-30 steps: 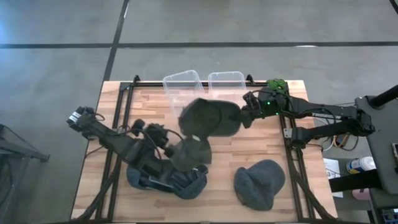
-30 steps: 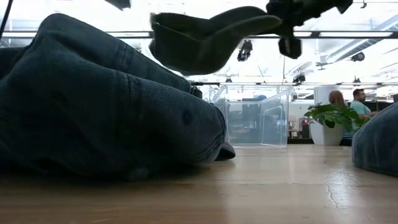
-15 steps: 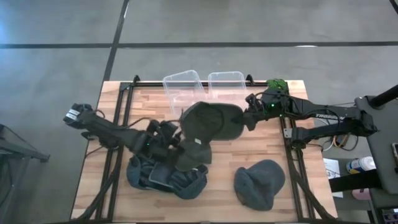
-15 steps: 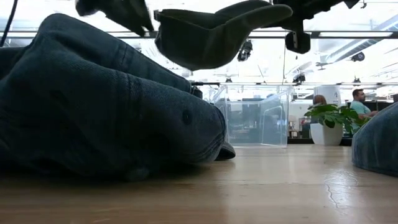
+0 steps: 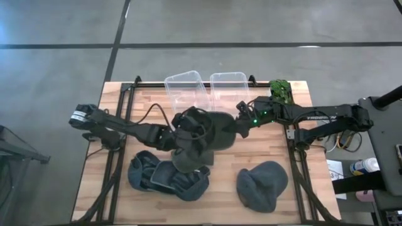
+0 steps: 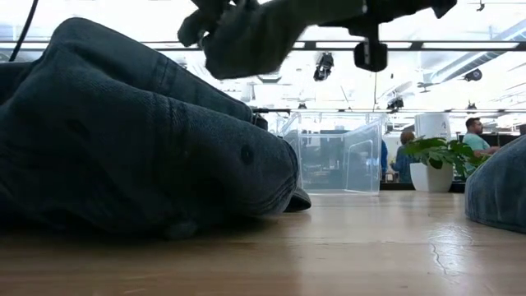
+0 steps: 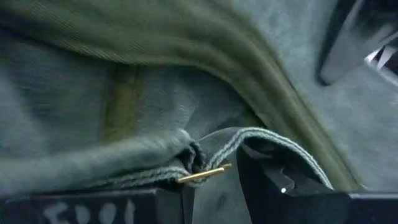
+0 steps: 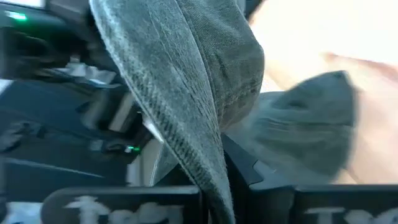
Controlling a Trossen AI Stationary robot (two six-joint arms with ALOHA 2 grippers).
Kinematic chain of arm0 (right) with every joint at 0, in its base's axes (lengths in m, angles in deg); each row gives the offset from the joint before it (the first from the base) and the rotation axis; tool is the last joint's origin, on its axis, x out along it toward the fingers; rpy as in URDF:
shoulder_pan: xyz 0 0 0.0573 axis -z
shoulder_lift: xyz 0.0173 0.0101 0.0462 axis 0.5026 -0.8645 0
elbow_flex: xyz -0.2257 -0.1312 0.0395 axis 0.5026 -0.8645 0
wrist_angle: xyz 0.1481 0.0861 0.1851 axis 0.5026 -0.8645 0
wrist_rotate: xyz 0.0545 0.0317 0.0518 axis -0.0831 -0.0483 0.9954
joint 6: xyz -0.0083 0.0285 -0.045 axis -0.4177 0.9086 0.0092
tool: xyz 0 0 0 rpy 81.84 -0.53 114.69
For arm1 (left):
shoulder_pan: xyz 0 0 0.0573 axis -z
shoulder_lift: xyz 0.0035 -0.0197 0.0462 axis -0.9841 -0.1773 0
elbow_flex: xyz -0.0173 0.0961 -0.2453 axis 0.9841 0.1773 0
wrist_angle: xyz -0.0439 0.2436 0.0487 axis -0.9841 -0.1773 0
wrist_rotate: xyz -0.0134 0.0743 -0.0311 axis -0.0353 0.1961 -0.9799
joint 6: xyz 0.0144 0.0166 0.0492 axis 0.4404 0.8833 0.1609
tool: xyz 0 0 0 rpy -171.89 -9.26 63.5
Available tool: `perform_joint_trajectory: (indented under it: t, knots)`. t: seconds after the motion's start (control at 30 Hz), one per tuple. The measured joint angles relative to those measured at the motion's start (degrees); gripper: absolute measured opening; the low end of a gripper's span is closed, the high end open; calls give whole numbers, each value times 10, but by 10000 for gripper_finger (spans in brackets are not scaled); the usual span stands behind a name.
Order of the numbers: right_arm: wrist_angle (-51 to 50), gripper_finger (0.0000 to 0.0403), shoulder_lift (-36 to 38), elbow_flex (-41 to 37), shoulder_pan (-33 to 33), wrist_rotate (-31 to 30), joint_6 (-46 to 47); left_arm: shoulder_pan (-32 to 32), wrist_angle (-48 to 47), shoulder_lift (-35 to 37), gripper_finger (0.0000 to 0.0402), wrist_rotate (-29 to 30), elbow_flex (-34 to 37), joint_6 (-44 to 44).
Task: Pick & Place hat
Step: Put the left gray cap into the right bin
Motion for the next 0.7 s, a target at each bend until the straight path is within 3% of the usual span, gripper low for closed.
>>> perform_joint_trajectory:
  t: [0.27,0.43,0.57,0.7]
  knots:
    - [42,13,-51,12,-14,27,26,-2,1,-14,110,-15,0,42]
    - [36,13,-69,41,-14,75,0,2,-5,-15,110,-76,0,124]
    - [-52,13,-64,78,-12,64,-44,17,-41,4,110,-79,0,168]
    - [-136,13,-63,99,-12,46,-80,28,-73,38,110,-66,0,150]
